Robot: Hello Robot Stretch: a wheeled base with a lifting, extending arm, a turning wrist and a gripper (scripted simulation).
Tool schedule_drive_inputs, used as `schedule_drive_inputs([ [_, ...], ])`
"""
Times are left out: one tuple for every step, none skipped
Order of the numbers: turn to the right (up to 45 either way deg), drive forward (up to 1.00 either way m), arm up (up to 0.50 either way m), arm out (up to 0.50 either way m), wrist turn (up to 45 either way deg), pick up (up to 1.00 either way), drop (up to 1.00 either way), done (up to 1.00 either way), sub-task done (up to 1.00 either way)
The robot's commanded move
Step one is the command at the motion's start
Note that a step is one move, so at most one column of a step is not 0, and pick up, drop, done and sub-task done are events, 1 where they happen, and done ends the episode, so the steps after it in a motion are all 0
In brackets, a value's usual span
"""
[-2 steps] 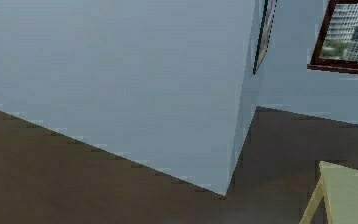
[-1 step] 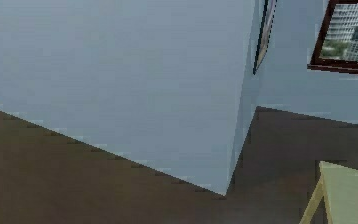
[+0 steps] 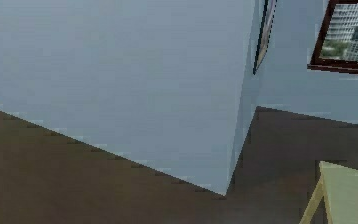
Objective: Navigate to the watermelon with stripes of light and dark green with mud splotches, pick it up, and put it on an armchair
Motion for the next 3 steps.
schedule_drive_inputs([
  [0.0, 0.0, 0.0, 0.0, 45.0, 0.0, 0.0, 0.0, 0.0],
  [0.0, 0.0, 0.0, 0.0, 33.0, 0.0, 0.0, 0.0, 0.0],
  [0.0, 0.0, -0.24, 0.0, 0.0, 0.0, 0.0, 0.0, 0.0],
])
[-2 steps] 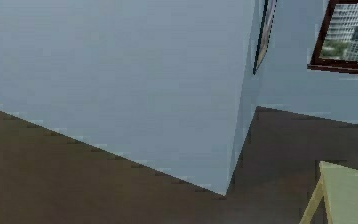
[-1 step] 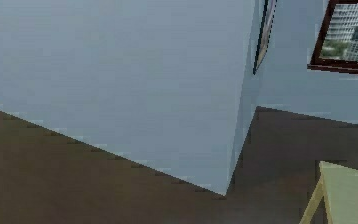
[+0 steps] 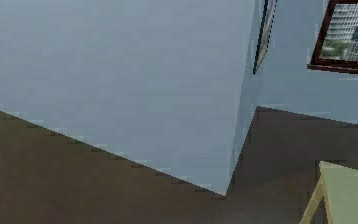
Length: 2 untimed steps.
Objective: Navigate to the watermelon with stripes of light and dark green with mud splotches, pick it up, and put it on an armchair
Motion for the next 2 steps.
schedule_drive_inputs([
  [0.0, 0.0, 0.0, 0.0, 0.0, 1.0, 0.0, 0.0, 0.0],
  [0.0, 0.0, 0.1, 0.0, 0.0, 0.0, 0.0, 0.0, 0.0],
])
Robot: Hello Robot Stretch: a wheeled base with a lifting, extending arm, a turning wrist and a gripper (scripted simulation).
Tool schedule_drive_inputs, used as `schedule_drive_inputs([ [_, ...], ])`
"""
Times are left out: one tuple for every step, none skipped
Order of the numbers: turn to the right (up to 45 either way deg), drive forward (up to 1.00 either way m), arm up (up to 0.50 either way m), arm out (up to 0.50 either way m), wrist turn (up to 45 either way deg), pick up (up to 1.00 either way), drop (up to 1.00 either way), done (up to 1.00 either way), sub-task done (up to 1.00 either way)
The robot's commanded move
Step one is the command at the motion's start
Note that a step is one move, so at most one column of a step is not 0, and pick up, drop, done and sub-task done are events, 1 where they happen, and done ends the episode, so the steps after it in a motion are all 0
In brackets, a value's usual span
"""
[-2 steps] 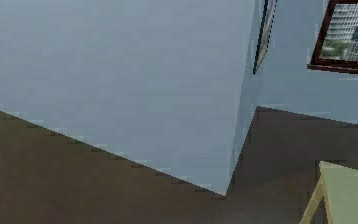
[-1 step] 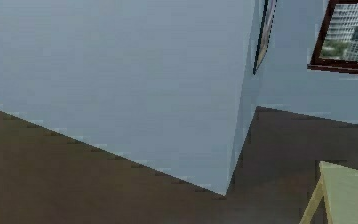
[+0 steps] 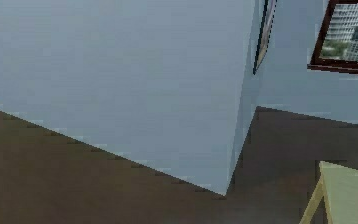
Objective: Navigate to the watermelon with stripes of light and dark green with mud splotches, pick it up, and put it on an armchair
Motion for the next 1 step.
schedule_drive_inputs([
  [0.0, 0.0, 0.14, 0.0, 0.0, 0.0, 0.0, 0.0, 0.0],
])
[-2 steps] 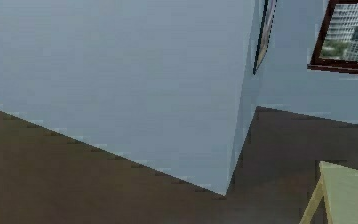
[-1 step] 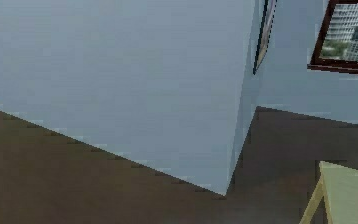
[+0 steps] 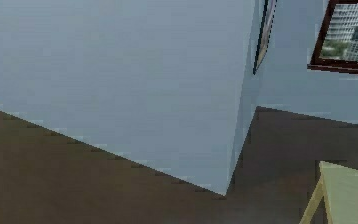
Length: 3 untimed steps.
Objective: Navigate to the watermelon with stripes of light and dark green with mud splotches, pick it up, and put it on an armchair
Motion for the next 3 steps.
schedule_drive_inputs([
  [0.0, 0.0, 0.0, 0.0, -45.0, 0.0, 0.0, 0.0, 0.0],
  [0.0, 0.0, 0.0, 0.0, -45.0, 0.0, 0.0, 0.0, 0.0],
  [0.0, 0.0, 0.0, 0.0, -27.0, 0.0, 0.0, 0.0, 0.0],
])
